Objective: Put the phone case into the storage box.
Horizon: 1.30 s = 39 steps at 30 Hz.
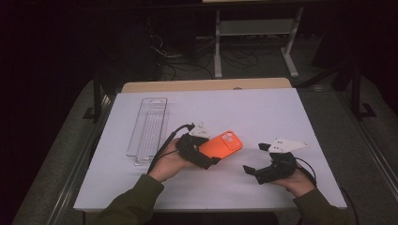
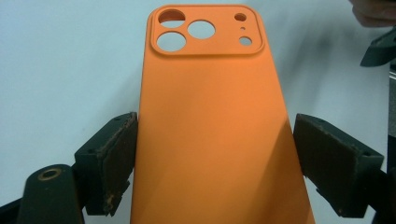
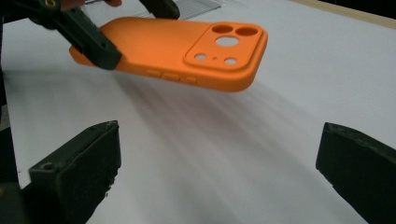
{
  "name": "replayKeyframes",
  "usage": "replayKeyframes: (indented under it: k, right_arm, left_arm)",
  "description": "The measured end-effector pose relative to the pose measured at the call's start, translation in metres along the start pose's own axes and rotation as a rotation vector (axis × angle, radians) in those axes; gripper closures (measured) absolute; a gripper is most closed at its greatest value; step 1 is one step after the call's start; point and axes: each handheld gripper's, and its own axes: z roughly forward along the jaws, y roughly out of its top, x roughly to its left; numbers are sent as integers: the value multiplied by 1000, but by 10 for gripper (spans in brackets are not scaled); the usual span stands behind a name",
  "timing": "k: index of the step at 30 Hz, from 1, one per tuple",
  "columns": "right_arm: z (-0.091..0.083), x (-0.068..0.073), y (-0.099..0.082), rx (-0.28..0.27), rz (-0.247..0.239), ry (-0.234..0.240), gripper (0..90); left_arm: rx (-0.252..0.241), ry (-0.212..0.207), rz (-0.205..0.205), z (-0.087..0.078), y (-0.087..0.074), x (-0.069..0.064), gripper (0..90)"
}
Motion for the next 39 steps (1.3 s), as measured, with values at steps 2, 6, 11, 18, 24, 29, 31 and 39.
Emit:
replayKeyframes:
  k: [2, 6, 11, 18, 24, 29, 31, 39]
  right_arm:
    - [0, 0, 0, 2, 1, 0, 0]
    - [0, 0, 0, 4, 4, 1, 0]
    - [1, -1, -1, 1, 5, 1, 0]
    - [2, -2, -2, 8, 22, -1, 0]
    - [5, -3, -3, 15, 42, -23, 0]
    - [6, 0, -2, 24, 60, -39, 0]
    - [7, 2, -2, 31, 67, -45, 0]
    - [15, 8, 4, 42, 83, -64, 0]
  left_arm:
    - [-6, -8, -2, -1, 2, 2, 163]
    - [-8, -24, -13, -4, 7, 8, 162]
    - [-20, -33, -26, -9, 12, 18, 163]
    - [-20, -52, -35, -12, 14, 26, 162]
    - [-11, -56, -62, -11, 13, 27, 162]
    - [-14, -53, -67, -11, 12, 29, 162]
    - [-15, -54, -64, -12, 12, 30, 162]
    - [-21, -58, -84, -19, 12, 31, 162]
